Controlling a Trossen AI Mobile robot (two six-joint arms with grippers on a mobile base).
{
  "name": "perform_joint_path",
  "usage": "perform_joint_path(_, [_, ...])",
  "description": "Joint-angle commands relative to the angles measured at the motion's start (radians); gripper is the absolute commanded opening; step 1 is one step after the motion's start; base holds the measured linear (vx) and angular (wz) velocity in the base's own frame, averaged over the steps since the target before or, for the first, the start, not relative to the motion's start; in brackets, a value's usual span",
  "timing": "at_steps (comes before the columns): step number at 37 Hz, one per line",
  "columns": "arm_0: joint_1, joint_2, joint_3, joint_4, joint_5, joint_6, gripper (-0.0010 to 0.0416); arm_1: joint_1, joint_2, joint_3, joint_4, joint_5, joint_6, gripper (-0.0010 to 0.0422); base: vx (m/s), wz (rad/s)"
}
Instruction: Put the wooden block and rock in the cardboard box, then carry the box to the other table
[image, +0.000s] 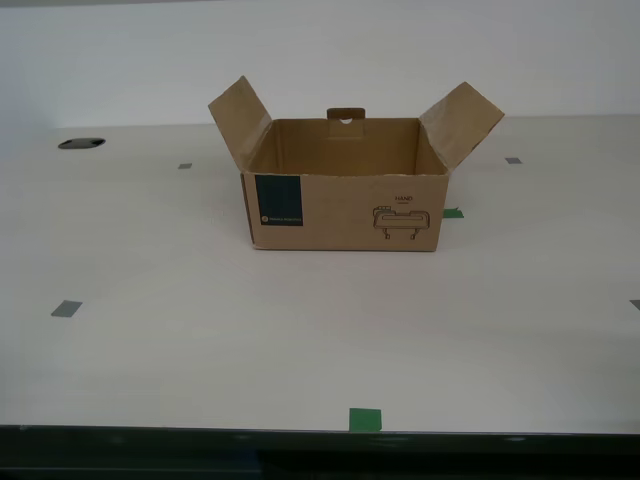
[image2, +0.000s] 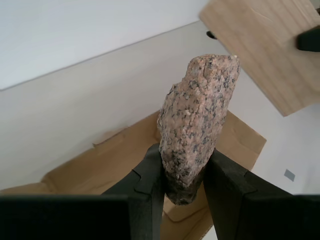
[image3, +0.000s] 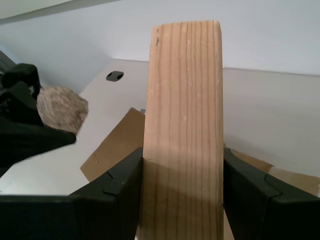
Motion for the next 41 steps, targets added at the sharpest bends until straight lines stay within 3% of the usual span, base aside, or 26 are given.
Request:
perform_joint_path(1, [0.018,0.022,-0.024,0.037,-0.004,0.028,-0.0001,-0.008,0.0,-0.055,0.074,0.003,-0.042,-0.0001,0.0,0.0])
perform_joint_path(4, [0.03,0.051,-0.037,0.039,-0.005,0.029,-0.0001,-0.008,0.0,-0.086,0.089,-0.009,-0.069,-0.0001,0.0,0.0])
perform_joint_path(8, [0.049,0.099,-0.039,0.04,-0.004,0.031,-0.0001,-0.008,0.019,-0.115,0.09,-0.077,-0.071,-0.0001,0.0,0.0])
perform_joint_path(15, [0.08,0.188,-0.037,0.081,-0.002,0.034,-0.0001,-0.018,0.131,-0.098,0.093,-0.051,-0.075,-0.0001,0.0,0.0])
perform_joint_path(23, [0.082,0.272,-0.038,0.083,0.05,0.034,-0.0001,-0.021,0.259,-0.065,0.118,-0.051,-0.092,-0.0001,0.0,0.0])
perform_joint_path(41, [0.083,0.394,-0.037,0.091,0.064,0.035,-0.0001,-0.021,0.319,-0.064,0.127,-0.05,-0.112,0.0,0.0,0.0])
